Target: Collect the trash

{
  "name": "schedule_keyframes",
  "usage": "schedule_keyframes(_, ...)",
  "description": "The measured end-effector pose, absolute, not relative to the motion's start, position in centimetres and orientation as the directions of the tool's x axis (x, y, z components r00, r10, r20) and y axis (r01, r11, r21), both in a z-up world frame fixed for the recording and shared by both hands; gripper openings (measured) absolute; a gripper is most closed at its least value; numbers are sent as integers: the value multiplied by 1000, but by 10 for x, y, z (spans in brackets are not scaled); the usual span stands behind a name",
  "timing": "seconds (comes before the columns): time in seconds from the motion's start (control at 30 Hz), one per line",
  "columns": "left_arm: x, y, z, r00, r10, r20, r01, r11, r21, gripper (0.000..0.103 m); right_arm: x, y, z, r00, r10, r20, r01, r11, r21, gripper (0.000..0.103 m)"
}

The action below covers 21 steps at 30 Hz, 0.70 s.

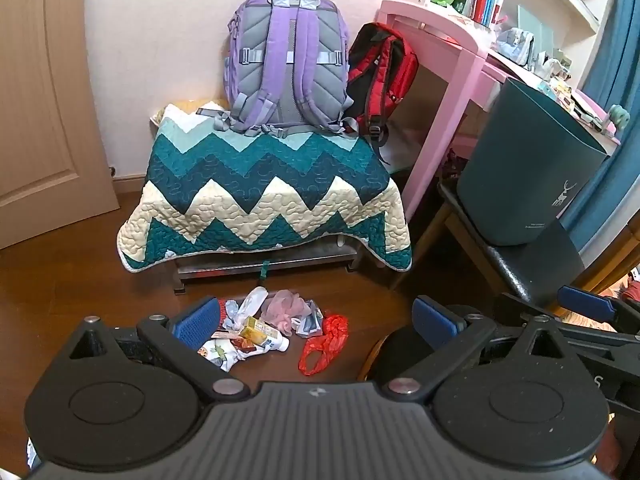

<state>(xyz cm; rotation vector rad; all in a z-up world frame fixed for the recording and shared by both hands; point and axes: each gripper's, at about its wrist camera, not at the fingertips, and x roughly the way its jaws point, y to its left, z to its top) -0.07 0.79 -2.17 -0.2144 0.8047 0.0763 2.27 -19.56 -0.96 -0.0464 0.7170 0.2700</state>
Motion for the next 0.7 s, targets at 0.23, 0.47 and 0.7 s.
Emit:
schedule_keyframes(0.23,3,4,-15,687,-11,-727,-154,975,-160,103,22,-195,-9,720,230,-654,-260,964,52,82)
schedule_keyframes(0.47,0,1,-16,694,-12,-720,-149,976,-160,103,22,-195,-11,722,231,-652,-263,964,50,82)
schedule_keyframes(0.7,2,0,-13,694,-13,-720,-149,976,-161,103,22,-195,-10,722,231,-652,-263,964,49,82)
